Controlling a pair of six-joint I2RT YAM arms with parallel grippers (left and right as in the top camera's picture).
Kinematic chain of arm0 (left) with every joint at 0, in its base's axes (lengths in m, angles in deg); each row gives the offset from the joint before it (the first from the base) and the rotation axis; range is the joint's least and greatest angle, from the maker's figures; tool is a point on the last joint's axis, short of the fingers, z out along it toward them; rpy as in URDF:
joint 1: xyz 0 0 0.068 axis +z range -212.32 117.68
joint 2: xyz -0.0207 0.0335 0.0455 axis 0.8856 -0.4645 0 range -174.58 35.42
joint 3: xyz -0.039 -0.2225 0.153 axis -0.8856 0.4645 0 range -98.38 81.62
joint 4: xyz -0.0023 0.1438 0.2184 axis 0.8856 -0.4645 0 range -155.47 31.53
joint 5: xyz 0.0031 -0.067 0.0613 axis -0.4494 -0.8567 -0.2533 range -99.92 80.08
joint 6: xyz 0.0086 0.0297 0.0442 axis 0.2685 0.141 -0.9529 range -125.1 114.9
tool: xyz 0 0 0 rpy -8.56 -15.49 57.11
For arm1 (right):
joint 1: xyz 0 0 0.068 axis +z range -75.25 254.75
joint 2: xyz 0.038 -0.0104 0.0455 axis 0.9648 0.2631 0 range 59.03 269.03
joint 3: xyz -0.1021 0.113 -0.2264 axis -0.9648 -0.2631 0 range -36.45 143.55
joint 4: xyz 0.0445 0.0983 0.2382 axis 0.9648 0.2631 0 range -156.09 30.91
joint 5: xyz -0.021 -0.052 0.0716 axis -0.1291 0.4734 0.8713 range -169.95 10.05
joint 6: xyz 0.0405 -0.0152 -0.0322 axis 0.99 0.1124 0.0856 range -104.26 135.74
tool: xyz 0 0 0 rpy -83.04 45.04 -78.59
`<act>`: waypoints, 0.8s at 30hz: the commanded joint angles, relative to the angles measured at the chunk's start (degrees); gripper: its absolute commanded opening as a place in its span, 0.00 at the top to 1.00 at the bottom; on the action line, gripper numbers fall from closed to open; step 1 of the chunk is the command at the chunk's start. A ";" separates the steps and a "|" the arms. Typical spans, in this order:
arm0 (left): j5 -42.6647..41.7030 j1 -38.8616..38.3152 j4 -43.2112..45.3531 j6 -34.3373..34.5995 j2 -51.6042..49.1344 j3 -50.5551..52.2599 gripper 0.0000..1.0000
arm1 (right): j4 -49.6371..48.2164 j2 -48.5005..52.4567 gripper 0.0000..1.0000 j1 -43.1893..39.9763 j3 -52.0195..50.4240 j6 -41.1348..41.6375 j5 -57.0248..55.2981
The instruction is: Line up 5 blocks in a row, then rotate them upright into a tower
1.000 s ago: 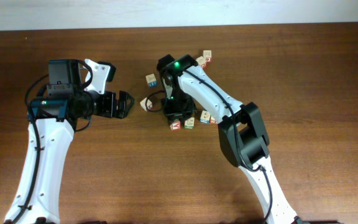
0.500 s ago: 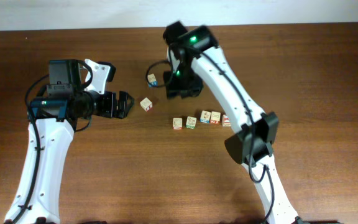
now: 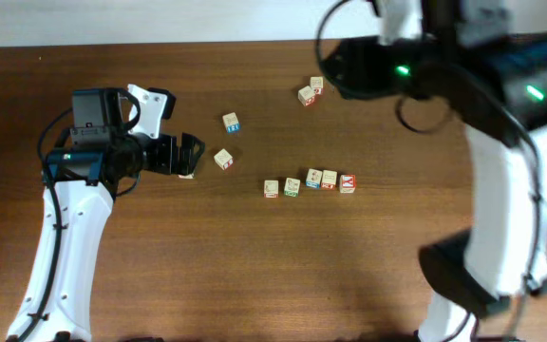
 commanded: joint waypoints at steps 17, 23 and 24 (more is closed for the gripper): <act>18.51 -10.49 9.16 16.26 -4.17 -8.57 0.16 | -17.44 -3.15 0.40 1.49 -57.61 10.40 -6.47; 19.19 -10.51 8.52 18.47 -7.17 -8.55 0.57 | -29.29 -3.13 0.61 4.22 -69.70 14.64 -4.83; 19.32 -10.51 8.41 19.50 -7.80 -8.55 0.61 | -31.26 -3.10 0.67 4.81 -72.24 16.59 -5.49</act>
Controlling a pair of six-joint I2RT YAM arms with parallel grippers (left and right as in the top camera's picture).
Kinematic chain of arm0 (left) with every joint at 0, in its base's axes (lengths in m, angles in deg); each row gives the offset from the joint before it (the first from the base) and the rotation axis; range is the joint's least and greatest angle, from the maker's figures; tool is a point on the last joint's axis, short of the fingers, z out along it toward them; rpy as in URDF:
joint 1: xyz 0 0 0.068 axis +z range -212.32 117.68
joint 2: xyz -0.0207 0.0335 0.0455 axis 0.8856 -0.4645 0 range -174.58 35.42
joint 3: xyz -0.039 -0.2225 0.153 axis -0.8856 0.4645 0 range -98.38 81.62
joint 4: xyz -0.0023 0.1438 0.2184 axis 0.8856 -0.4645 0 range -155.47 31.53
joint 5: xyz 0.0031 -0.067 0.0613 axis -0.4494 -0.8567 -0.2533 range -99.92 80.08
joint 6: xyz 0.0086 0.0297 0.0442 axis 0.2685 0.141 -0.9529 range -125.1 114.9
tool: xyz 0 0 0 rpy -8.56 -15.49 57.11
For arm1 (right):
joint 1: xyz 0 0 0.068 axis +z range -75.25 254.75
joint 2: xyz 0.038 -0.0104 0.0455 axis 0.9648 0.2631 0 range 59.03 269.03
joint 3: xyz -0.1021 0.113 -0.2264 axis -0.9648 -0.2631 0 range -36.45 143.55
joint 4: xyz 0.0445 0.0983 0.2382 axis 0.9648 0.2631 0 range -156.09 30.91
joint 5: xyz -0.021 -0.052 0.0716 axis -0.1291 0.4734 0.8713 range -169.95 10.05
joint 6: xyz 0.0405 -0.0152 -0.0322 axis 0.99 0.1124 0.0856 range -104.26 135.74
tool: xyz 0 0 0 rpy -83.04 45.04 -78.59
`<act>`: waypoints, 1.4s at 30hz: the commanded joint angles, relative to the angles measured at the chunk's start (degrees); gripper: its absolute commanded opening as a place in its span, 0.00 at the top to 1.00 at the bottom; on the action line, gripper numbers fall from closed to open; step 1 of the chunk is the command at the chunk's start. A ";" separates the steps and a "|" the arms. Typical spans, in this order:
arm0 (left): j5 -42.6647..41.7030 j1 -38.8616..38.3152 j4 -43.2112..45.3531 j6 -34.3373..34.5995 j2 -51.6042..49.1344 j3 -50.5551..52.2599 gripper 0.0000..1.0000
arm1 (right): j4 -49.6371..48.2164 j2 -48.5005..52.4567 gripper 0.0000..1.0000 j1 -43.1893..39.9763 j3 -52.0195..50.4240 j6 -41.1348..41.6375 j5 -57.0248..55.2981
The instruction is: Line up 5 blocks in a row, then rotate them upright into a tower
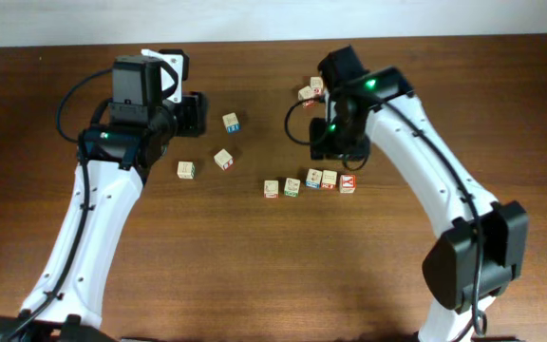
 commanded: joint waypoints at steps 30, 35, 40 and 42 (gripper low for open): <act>1.11 -0.17 -3.58 4.70 -6.43 -0.81 0.50 | -23.04 5.75 0.95 3.54 -19.56 15.41 2.78; 1.11 -0.17 -3.56 4.70 -6.43 -0.81 0.49 | -23.28 6.01 0.95 3.56 -19.56 15.41 2.97; 1.16 -0.17 -3.54 4.70 -6.43 -0.81 0.48 | -23.85 6.01 0.94 3.61 -19.56 15.32 3.43; 1.16 -0.17 -3.54 4.68 -6.43 -0.81 0.48 | -24.74 6.03 0.95 3.63 -19.56 14.99 4.22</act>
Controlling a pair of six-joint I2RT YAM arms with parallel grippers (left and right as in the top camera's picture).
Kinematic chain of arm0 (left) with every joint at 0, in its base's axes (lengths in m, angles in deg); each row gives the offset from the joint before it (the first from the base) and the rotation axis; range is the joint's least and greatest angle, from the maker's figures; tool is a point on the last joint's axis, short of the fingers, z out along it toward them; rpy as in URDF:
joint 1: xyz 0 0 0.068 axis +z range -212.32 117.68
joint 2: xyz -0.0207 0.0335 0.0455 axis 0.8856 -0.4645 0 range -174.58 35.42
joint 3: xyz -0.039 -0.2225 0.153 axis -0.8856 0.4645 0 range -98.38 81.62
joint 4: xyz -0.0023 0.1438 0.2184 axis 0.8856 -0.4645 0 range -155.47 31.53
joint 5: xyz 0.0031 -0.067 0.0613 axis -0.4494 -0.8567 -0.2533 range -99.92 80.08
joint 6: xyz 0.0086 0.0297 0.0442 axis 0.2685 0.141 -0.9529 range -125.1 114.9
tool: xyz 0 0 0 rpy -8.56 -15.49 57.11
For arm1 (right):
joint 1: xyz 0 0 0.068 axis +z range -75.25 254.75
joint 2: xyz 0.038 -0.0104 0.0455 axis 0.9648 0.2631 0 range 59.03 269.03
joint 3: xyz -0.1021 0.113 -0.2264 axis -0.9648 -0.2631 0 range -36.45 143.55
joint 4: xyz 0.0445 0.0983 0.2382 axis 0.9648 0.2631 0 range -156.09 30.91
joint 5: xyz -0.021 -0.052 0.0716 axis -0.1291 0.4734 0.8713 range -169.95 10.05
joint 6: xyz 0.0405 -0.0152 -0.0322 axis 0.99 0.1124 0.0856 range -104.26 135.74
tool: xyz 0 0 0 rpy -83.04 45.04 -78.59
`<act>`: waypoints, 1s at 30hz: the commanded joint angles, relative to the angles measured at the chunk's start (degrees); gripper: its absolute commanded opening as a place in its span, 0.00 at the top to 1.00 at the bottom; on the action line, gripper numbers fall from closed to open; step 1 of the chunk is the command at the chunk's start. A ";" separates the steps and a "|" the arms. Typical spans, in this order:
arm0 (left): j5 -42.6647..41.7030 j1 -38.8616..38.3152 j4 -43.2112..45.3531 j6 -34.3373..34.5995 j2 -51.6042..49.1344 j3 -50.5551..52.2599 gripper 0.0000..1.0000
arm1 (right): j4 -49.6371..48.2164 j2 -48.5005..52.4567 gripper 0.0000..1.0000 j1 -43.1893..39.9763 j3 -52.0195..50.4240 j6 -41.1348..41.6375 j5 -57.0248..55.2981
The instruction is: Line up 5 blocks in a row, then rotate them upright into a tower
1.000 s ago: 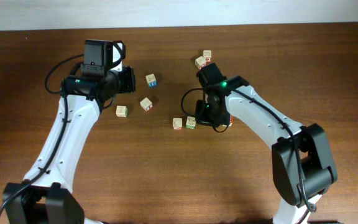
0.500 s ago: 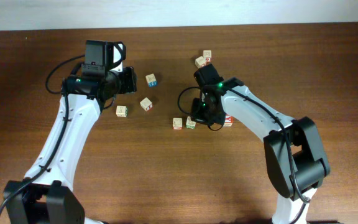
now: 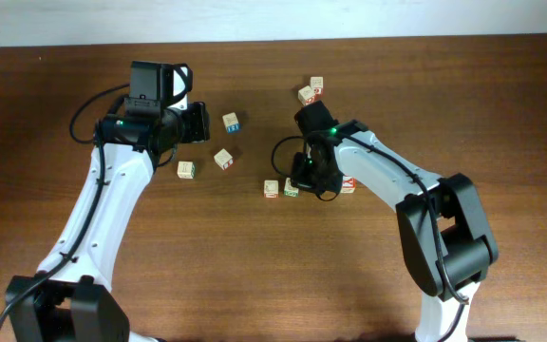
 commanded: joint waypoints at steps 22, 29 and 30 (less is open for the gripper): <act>0.79 -0.17 0.04 0.50 -0.61 -0.81 0.46 | -5.03 1.31 0.93 -0.07 1.16 -4.76 2.80; 0.79 -0.17 -0.04 0.50 -0.61 -0.81 0.46 | -5.11 1.29 0.94 -0.90 2.03 -6.40 3.08; 0.81 -0.17 -0.07 0.50 -0.61 -0.81 0.46 | -5.07 1.29 0.93 -1.25 2.60 -7.61 3.02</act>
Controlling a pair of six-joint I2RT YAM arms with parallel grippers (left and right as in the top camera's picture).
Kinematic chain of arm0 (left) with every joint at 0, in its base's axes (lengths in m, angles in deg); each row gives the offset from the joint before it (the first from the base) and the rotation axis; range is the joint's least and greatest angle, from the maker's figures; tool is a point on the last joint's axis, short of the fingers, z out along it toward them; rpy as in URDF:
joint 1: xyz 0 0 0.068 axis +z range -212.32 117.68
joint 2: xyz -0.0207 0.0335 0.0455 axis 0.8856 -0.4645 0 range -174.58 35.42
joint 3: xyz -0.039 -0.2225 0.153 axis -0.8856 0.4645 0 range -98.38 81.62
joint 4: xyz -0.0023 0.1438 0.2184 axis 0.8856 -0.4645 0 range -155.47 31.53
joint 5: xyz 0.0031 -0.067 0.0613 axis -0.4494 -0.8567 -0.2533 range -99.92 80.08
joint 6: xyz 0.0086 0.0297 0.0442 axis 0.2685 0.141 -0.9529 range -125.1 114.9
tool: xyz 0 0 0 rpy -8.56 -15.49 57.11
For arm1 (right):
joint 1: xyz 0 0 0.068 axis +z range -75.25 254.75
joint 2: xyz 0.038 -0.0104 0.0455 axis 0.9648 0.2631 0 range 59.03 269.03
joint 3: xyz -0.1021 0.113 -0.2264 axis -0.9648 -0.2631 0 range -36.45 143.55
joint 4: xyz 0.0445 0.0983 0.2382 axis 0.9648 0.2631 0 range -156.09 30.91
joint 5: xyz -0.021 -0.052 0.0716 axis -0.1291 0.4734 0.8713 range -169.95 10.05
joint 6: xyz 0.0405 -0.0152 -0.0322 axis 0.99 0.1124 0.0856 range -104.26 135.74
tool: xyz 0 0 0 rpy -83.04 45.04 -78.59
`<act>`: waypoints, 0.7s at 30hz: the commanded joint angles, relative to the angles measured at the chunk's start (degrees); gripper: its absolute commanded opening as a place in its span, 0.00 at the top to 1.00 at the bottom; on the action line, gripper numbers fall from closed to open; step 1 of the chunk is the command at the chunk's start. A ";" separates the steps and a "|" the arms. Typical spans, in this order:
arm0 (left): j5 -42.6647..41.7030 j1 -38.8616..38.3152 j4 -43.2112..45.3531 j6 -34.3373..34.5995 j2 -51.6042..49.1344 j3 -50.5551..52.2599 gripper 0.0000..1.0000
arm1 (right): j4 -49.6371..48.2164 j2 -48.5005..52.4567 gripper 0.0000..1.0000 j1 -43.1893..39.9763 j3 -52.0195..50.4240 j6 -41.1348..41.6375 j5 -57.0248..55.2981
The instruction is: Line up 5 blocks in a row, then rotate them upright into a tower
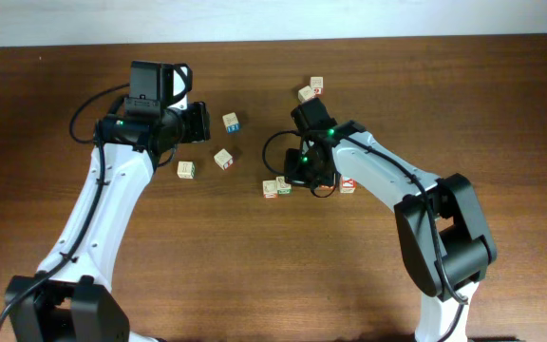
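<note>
Several small lettered cubes lie on the brown table. A blue-marked block, a tilted block and a block sit near my left gripper, which hangs open just left of the blue-marked one. My right gripper is low over the middle row, its fingertips hidden under the wrist. A green-marked block sits askew against a red-marked block at its tip. A red-lettered block shows right of the arm; the row's other blocks are covered.
Two more blocks lie at the back, just behind the right arm's elbow. The table's far edge meets a white wall. The right arm's base stands at the front right.
The right gripper has shifted slightly left over the row. The green-marked block now lies further left and turned, touching the red-marked block. The left arm has not moved.
First the left gripper was low by the leftmost block and the right arm was raised and blurred. Then the left gripper stood further back near the blue-marked block, the right above the row. Later the right was down on the row, where the green-marked block now sits turned.
</note>
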 commanded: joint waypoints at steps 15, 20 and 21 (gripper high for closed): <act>0.61 -0.20 -0.02 0.50 -0.63 -0.79 0.47 | -5.16 1.38 0.91 1.88 4.15 -6.34 -4.26; 0.61 -0.17 -0.02 0.48 -0.63 -0.76 0.46 | -5.31 2.97 0.91 3.37 4.15 -2.91 -4.26; 0.63 -0.17 -0.02 0.48 -0.61 -0.76 0.46 | -5.33 3.04 0.91 3.26 4.15 -2.89 -4.26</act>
